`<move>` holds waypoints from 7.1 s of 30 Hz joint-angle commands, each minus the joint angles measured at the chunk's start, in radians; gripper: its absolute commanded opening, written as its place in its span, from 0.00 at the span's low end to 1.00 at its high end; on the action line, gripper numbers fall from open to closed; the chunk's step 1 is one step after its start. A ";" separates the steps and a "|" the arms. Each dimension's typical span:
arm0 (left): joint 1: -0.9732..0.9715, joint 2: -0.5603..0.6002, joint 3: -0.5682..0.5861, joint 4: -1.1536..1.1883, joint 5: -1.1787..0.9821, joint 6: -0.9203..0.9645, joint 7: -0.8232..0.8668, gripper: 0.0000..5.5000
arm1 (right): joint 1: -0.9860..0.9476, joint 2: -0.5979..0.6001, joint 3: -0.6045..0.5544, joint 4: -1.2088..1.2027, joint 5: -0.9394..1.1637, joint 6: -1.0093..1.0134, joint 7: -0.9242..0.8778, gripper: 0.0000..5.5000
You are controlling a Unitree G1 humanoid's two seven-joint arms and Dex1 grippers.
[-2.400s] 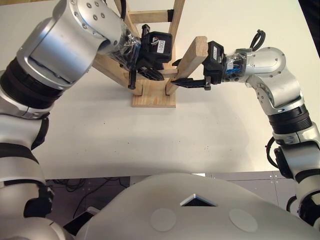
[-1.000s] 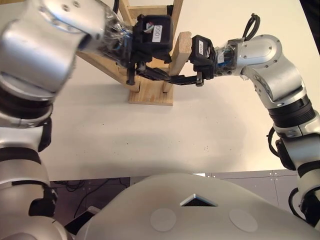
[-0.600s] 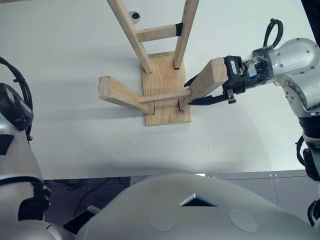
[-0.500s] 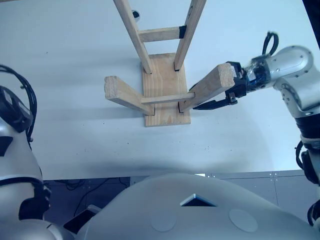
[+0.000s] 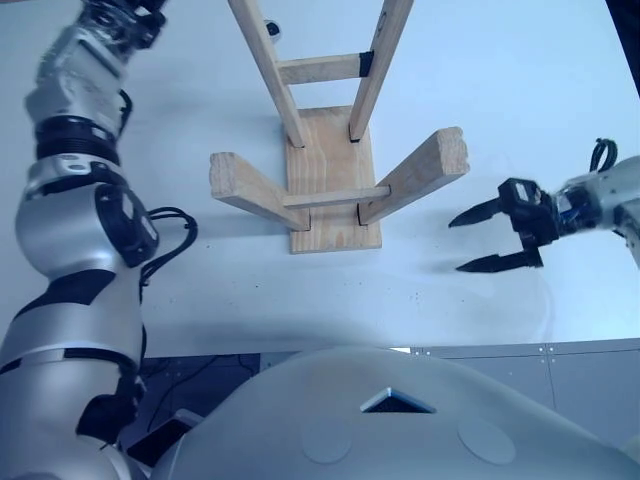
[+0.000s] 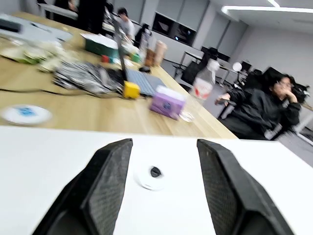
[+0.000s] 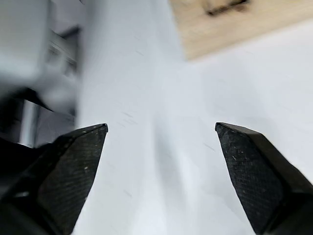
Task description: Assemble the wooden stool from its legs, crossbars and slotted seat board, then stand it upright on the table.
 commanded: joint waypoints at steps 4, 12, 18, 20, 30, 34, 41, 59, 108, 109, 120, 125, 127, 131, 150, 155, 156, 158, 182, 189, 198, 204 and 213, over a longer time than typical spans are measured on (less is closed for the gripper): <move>-0.051 -0.005 0.024 0.022 0.016 -0.001 -0.009 0.43 | 0.038 0.346 -0.029 -0.227 0.217 0.273 -0.405 0.74; 0.045 0.101 0.096 -0.014 -0.013 0.040 -0.056 0.43 | -0.047 0.552 -0.122 0.045 -0.059 0.033 -0.831 0.74; 0.139 0.112 0.148 -0.085 -0.056 0.072 -0.054 0.43 | 0.035 0.507 -0.062 -0.079 -0.054 -0.047 -0.677 0.74; 0.164 0.107 0.153 -0.124 -0.066 0.083 -0.052 0.43 | 0.054 0.510 -0.023 -0.105 -0.084 -0.059 -0.660 0.74; 0.251 0.082 0.175 -0.272 -0.113 0.150 -0.015 0.43 | 0.147 0.372 0.014 -0.092 -0.158 0.056 -0.604 0.74; 0.248 0.075 0.170 -0.285 -0.115 0.161 -0.005 0.43 | 0.135 0.429 0.004 -0.180 -0.027 0.132 -0.555 0.74; 0.208 0.066 0.158 -0.274 -0.108 0.165 0.003 0.43 | -0.003 0.620 0.057 -0.097 -0.028 0.106 -0.649 0.74; 0.221 0.070 0.178 -0.283 -0.129 0.163 0.024 0.43 | -0.099 0.783 0.136 0.086 -0.295 -0.148 -0.854 0.74; 0.895 0.105 -0.294 -0.949 0.032 -0.284 -0.630 0.57 | 0.114 0.376 0.007 0.347 -0.197 -0.635 -0.199 0.19; 0.893 0.100 -0.299 -0.957 0.027 -0.285 -0.630 0.57 | 0.115 0.376 0.007 0.345 -0.198 -0.633 -0.199 0.19; 0.954 0.183 -0.384 -1.111 -0.098 0.014 -0.735 0.27 | 0.101 0.374 -0.041 0.221 -0.042 -0.349 -0.213 0.19; 0.796 0.268 -0.197 -1.147 -0.698 0.882 -0.525 0.26 | -0.057 0.264 -0.159 0.097 0.482 0.478 -0.249 0.19; 0.615 0.196 -0.090 -0.938 -0.719 1.033 -0.336 0.25 | -0.223 0.354 -0.253 0.283 0.485 0.786 -0.365 0.19; 0.540 0.185 -0.119 -0.875 -0.628 1.110 -0.263 0.23 | -0.425 0.495 -0.300 0.620 0.343 0.854 -0.573 0.19; 0.915 0.264 0.008 -1.012 -0.284 0.422 -0.348 0.64 | -0.263 0.521 -0.642 0.535 0.254 0.592 -0.765 0.67; 1.156 0.222 -0.099 -1.169 -0.055 -0.119 -0.499 0.64 | 0.079 0.319 -0.332 0.356 -0.100 -0.158 -0.353 0.75; 1.161 0.213 -0.128 -1.190 -0.031 -0.162 -0.504 0.64 | 0.095 0.303 -0.291 0.357 -0.146 -0.262 -0.306 0.75; 1.149 0.197 -0.180 -1.180 0.022 -0.216 -0.489 0.64 | 0.064 0.325 -0.237 0.374 -0.199 -0.406 -0.269 0.75; 1.016 0.166 -0.298 -1.100 -0.013 -0.104 -0.456 0.32 | -0.272 0.570 -0.047 0.725 -0.295 -0.608 -0.221 0.36; 0.783 0.177 -0.092 -1.255 -0.897 0.759 0.032 0.31 | -0.415 0.514 -0.315 0.467 0.142 0.440 -0.297 0.36; 0.280 0.345 -0.093 -0.844 -1.304 0.982 0.391 0.31 | -0.897 0.466 -0.726 0.747 0.001 1.092 -0.405 0.36; 0.063 0.287 -0.105 -0.459 -1.126 1.068 0.375 0.28 | -1.110 0.561 -0.943 1.101 -0.013 0.926 -0.750 0.30; -0.190 0.068 -0.052 0.051 -0.761 0.743 0.219 0.28 | -1.178 0.703 -1.053 1.385 0.089 0.581 -1.032 0.27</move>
